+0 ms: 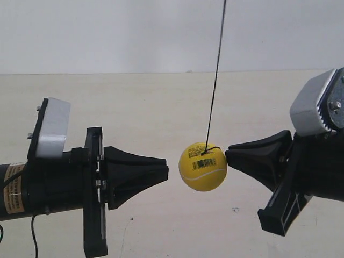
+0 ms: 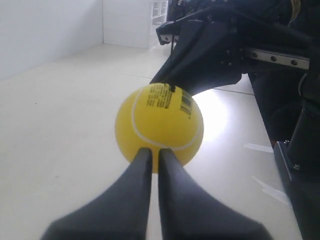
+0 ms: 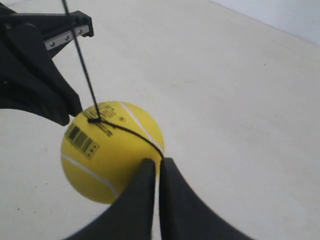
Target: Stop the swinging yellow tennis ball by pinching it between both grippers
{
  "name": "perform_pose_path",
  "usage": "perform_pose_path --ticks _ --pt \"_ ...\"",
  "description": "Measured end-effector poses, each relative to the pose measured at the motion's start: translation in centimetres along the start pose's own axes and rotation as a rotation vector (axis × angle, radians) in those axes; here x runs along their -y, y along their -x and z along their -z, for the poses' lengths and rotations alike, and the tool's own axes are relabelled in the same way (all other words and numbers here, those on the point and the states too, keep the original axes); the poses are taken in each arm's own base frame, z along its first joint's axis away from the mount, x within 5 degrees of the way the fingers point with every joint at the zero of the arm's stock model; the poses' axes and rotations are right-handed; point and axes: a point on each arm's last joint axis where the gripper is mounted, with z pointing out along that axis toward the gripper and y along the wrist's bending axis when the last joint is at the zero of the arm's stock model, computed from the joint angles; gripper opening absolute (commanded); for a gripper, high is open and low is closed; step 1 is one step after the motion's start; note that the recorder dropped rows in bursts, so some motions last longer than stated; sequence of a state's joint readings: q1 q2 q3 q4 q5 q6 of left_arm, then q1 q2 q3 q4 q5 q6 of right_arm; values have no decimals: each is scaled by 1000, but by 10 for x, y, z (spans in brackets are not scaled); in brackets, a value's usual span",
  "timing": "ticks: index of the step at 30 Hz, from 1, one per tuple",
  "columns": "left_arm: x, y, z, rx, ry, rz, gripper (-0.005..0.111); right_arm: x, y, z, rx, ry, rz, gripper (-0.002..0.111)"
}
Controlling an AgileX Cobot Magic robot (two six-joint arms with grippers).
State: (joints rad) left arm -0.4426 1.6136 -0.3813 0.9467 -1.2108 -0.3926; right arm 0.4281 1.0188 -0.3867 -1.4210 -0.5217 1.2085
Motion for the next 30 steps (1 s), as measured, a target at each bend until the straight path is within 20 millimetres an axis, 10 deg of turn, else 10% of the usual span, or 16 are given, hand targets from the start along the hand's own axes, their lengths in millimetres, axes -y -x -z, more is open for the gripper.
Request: perform_pose_path --ticks 30 --pt "10 14 -21 47 -71 -27 5 -6 2 0 30 62 9 0"
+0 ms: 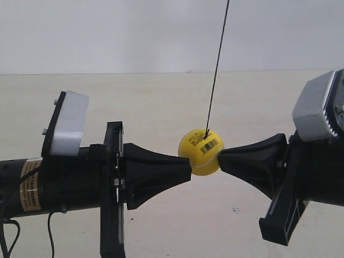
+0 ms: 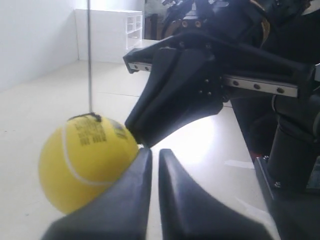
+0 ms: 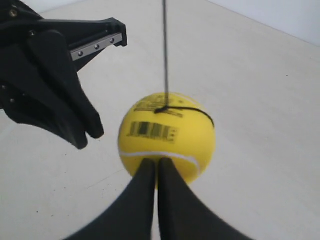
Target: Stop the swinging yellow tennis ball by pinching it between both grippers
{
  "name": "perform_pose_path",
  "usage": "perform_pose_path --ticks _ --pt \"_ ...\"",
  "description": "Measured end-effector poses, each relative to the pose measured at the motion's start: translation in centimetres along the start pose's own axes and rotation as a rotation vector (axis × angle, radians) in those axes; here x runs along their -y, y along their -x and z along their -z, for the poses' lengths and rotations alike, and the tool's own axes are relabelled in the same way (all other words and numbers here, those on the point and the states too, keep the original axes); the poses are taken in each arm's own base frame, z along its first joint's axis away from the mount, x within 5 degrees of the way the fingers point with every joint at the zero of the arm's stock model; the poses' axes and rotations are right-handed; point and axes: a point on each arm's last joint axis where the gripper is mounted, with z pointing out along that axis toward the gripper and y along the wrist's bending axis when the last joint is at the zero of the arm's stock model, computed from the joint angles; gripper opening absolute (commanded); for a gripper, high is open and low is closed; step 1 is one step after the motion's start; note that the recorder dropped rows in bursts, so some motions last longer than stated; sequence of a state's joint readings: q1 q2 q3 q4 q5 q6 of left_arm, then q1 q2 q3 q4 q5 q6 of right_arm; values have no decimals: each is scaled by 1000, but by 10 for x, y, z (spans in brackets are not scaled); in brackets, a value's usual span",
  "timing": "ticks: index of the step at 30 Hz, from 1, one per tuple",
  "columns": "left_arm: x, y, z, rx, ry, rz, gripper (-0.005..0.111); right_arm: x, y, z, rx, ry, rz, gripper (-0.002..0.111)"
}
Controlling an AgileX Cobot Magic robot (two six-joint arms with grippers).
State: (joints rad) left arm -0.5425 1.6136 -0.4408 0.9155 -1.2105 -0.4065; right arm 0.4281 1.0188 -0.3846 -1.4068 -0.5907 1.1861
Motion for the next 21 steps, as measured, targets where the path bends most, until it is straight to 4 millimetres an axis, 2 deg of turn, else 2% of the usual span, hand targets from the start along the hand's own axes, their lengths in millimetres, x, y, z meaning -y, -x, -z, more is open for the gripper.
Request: perform_pose_path --ticks 7,21 --pt "-8 -4 0 -47 85 0 5 3 -1 0 -14 -35 0 0" --pt "-9 -6 0 -67 103 1 5 5 -2 0 -22 -54 2 0"
